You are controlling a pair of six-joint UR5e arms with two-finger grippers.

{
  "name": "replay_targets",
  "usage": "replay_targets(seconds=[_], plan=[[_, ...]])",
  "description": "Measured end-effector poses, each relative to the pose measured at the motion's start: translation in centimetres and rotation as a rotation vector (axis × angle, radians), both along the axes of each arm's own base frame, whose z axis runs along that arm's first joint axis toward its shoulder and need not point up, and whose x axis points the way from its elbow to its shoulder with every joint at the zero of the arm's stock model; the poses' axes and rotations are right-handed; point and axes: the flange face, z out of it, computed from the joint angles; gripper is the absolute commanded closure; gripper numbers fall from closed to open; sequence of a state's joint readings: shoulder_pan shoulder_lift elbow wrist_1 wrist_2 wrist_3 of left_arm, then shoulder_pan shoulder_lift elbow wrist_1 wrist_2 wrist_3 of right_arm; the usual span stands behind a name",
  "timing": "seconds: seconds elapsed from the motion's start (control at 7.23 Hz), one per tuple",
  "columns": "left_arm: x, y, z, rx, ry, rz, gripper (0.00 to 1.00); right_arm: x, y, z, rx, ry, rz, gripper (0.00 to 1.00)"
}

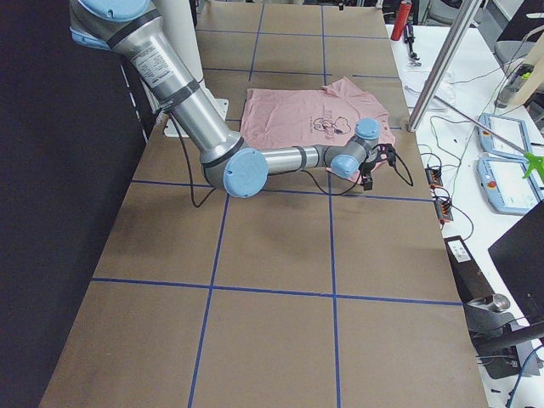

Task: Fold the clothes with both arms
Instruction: 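Move the right gripper to the sleeve nearest it and grasp it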

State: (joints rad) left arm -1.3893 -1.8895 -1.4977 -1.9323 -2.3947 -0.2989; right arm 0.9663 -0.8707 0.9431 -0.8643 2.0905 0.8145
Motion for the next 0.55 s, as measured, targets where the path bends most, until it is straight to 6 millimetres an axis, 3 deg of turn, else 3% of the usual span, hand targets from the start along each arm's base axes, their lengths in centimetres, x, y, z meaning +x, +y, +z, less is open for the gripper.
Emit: replay_targets(seconds=[0.55], plan=[[0.0,0.0,-0.1,0.000,0.000,-0.002,0.00,-2.0,-0.5,0.0,0.000,0.028,-0.002,0.08]])
